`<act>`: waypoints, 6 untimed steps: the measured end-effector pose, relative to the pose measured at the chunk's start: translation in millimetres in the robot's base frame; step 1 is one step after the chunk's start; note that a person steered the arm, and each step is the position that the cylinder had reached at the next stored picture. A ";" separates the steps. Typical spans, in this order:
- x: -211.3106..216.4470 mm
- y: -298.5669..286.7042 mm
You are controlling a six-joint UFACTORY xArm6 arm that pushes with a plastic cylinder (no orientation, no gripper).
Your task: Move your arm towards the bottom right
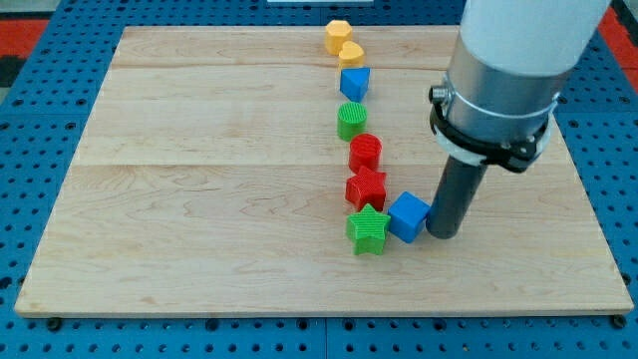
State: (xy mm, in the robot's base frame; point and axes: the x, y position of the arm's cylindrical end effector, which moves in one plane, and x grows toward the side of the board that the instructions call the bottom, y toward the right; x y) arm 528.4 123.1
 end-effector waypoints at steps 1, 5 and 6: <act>-21.6 0.0; 38.5 75.0; 89.9 62.4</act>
